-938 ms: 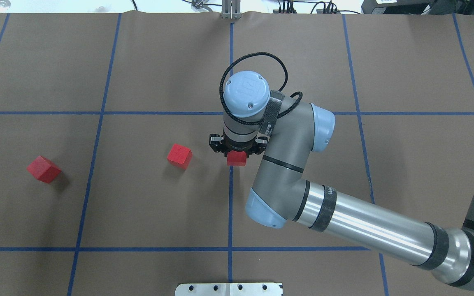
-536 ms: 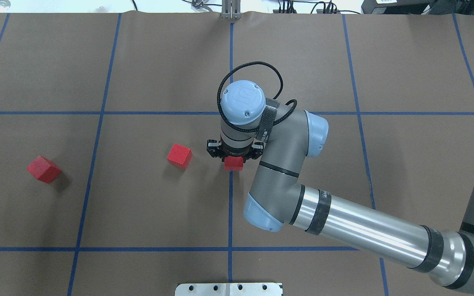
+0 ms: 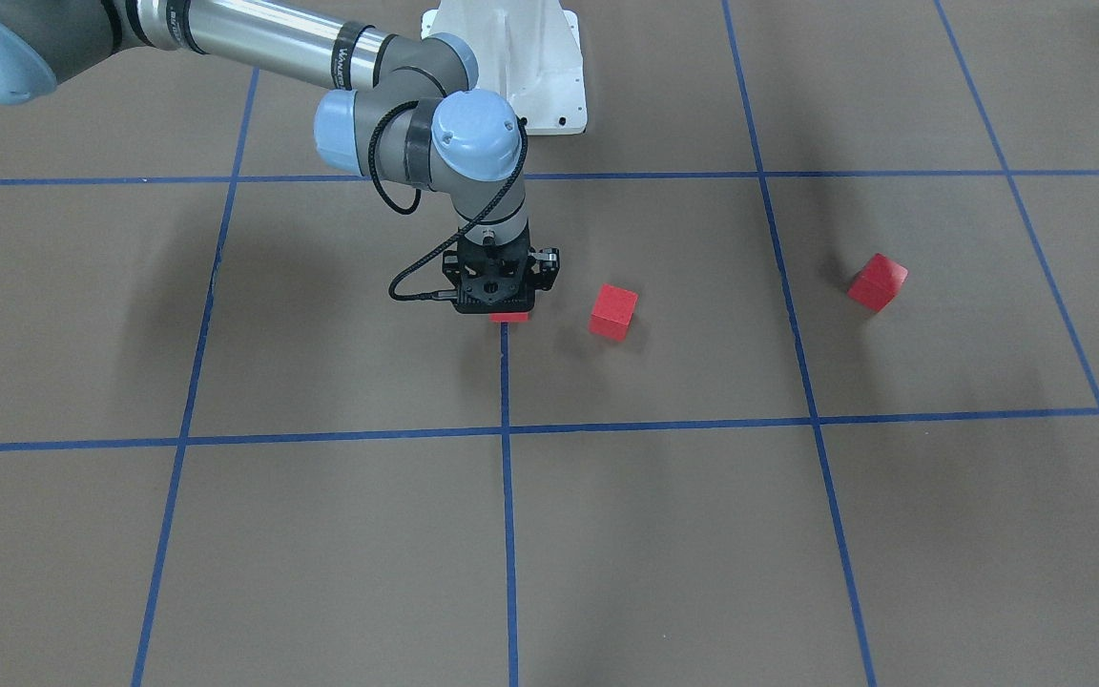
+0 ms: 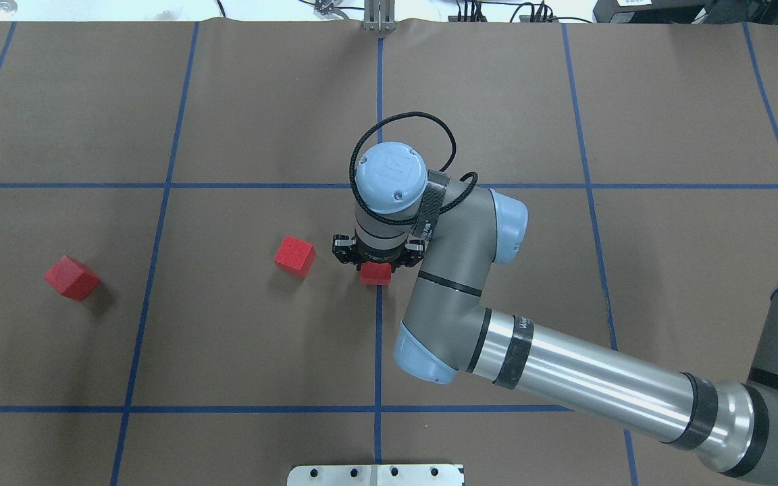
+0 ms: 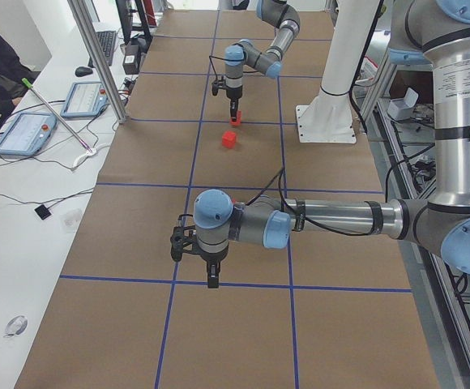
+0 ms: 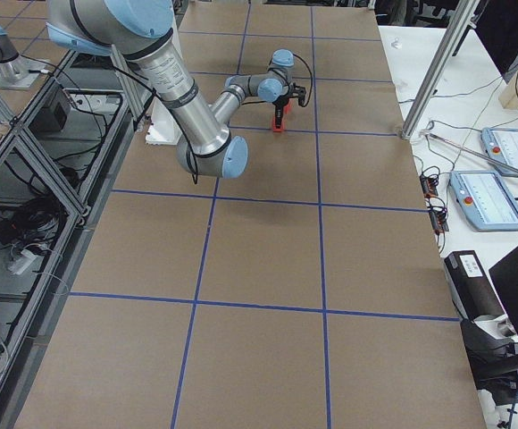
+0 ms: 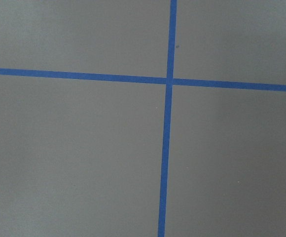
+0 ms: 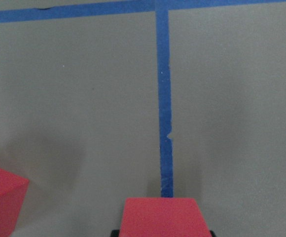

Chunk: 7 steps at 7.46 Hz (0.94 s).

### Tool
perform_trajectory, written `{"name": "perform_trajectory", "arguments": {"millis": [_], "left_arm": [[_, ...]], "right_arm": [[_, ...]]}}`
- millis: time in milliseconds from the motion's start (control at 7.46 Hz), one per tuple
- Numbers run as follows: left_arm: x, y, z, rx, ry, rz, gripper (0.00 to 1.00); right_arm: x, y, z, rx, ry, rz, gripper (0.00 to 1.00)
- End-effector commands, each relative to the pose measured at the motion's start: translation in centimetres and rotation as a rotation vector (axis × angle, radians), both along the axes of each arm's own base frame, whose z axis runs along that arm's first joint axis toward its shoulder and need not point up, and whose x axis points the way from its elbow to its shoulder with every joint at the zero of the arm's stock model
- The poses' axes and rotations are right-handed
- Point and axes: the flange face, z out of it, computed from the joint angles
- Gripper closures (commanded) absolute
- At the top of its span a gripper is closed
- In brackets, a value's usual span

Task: Form red blocks into L shape at center
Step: 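Lower the red cube at the center and open the right gripper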

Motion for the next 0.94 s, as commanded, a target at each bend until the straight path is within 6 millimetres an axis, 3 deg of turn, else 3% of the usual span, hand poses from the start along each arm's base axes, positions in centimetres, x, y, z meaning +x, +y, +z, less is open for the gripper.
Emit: {"name": "perform_trajectory", "arguments": {"millis": [0, 402, 670, 804], "left_arm": [[0.00, 0.01, -0.02, 0.000, 0.000, 0.000, 0.00], [0.00, -0.06, -0.08, 0.002, 0.000, 0.000, 0.00], [0.00, 0.02, 0.06, -0.001, 0.000, 0.000, 0.00], [0.00, 0.01, -0.02, 0.001, 0.000, 0.001, 0.00]], "right_arm": [[-0.24, -0.17, 0.21, -0.002, 0.009, 0.003, 0.50], [-0.27, -0.21, 0.33, -0.002, 0.014, 0.006, 0.50], [-0.27, -0.21, 0.35, -0.002, 0.015, 0.006, 0.34], [-0.26, -0.23, 0.47, -0.002, 0.017, 0.007, 0.34]]}}
